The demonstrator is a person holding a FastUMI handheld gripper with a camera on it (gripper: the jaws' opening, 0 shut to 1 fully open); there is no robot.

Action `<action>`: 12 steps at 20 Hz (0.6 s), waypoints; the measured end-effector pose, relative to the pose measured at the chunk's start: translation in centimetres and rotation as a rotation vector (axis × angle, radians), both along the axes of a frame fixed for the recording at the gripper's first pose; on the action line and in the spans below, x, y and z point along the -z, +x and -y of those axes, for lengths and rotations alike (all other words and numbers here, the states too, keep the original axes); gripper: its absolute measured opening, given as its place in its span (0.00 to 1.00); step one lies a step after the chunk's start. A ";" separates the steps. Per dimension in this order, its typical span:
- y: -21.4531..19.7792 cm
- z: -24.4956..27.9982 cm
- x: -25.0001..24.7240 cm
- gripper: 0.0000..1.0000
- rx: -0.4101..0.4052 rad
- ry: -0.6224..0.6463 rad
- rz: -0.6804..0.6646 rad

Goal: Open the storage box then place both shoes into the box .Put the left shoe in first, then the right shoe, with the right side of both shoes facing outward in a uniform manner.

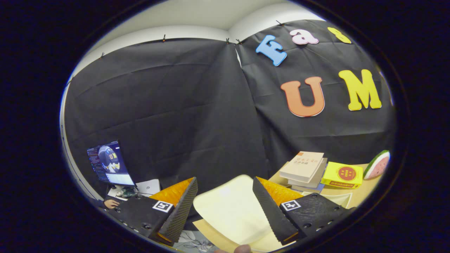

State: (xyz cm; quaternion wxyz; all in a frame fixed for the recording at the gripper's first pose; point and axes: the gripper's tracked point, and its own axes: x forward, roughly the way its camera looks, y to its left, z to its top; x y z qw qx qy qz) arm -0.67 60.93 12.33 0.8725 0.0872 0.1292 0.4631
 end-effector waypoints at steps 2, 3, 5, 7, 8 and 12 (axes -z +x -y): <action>0.3 1.3 0.1 0.95 0.028 0.002 0.035; 0.6 2.5 0.4 0.96 0.050 -0.004 0.050; 1.3 5.1 0.9 0.96 0.088 -0.007 0.063; 2.3 8.4 0.9 0.96 0.139 -0.008 0.091; 2.7 10.3 1.0 0.96 0.155 -0.011 0.099; 4.2 19.1 2.0 0.95 0.254 -0.031 0.145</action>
